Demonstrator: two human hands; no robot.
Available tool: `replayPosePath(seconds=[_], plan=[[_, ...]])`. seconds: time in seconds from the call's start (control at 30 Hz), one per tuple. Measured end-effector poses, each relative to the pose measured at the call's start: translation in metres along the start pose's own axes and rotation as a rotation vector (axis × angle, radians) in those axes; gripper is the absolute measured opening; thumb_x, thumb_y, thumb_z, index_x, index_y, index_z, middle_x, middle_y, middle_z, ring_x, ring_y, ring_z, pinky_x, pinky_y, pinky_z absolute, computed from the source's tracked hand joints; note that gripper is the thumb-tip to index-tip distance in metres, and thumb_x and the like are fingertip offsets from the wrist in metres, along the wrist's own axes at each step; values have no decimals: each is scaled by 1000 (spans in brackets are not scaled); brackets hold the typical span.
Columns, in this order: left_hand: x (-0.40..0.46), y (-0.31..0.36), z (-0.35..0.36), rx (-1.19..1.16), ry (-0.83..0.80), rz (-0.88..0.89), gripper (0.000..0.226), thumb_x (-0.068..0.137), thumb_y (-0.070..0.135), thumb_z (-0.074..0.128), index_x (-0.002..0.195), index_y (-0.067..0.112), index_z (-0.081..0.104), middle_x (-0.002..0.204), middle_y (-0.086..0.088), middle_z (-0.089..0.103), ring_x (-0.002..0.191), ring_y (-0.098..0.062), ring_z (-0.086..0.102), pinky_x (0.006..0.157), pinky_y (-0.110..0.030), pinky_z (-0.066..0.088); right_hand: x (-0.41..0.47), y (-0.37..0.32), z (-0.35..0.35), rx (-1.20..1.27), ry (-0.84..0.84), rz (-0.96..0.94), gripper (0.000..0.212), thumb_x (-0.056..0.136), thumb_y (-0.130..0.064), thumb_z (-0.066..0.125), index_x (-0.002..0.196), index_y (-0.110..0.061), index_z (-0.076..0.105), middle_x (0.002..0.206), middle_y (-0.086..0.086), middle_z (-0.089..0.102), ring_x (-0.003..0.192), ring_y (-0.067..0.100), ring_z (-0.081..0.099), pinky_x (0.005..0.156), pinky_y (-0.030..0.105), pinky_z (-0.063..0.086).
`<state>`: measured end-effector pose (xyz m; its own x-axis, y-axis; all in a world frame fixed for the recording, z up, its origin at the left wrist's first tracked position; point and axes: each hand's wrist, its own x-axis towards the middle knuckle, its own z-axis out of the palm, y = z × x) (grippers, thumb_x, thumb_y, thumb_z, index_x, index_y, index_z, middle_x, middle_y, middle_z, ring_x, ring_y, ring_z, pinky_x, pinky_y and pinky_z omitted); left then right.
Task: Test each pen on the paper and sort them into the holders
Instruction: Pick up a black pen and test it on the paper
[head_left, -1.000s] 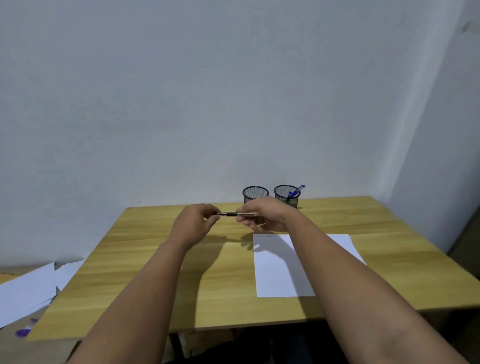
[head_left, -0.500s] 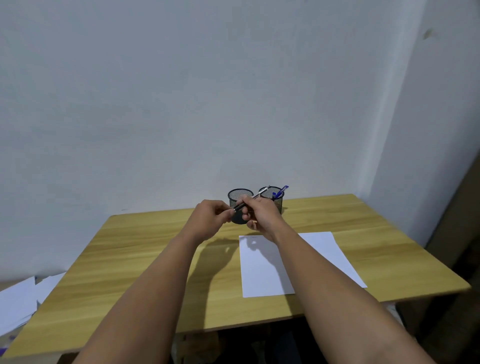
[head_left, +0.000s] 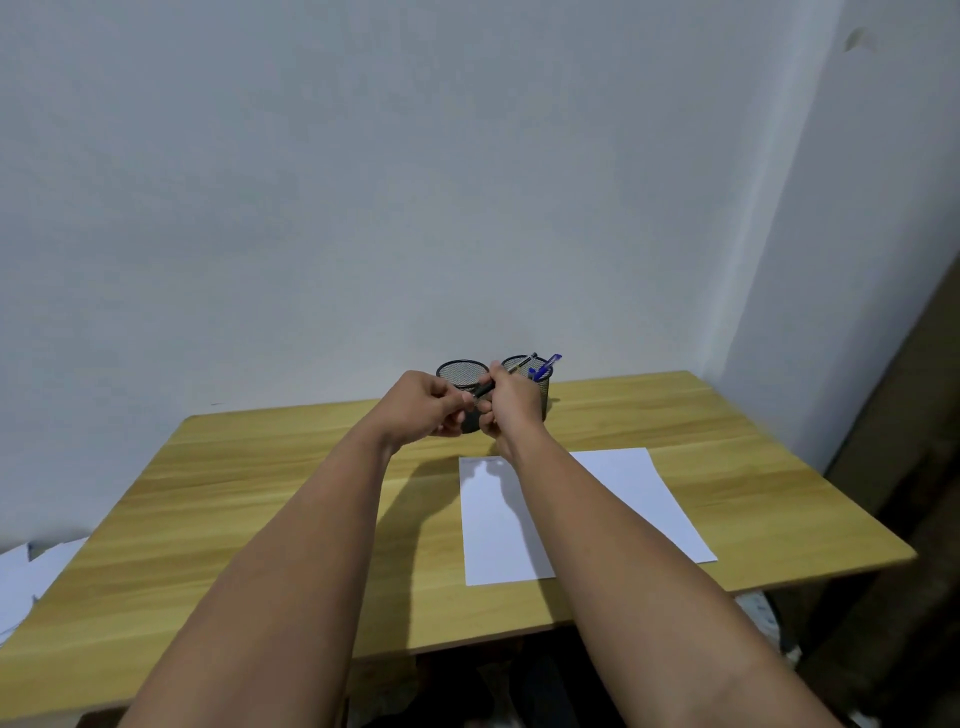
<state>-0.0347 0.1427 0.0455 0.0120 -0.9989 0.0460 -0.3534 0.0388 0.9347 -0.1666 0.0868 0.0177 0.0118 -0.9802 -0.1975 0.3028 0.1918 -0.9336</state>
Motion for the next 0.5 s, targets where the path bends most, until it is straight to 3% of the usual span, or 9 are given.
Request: replayPosePath(seconds=[0.27,0.4,0.5], plan=[[6,-5,3,-58,-62,-72,23,99,13,65,85,-5,69,65,-8,59,59,-18,58,84,-43,63,10,8,10,49,73,58,26,101,-12,50,76,-14,53,53,2,45,35,11,33,39,19,22],[-8,-27,-24,-32,-149,-208,26,97,13,67,96,-13,68,66,-5,62,63,-19,60,76,-36,63,36,-10,-40,205,348,82,27,103,-12,47,77,-16,52,66,2,45,46,16,34,34,13,21],[-23,-70,-59,93,97,-237,22,94,12,70,93,-10,73,70,-8,69,65,-21,64,71,-35,61,51,-34,-105,78,465,12,28,105,-19,48,81,-13,60,64,2,43,46,16,32,37,15,22]])
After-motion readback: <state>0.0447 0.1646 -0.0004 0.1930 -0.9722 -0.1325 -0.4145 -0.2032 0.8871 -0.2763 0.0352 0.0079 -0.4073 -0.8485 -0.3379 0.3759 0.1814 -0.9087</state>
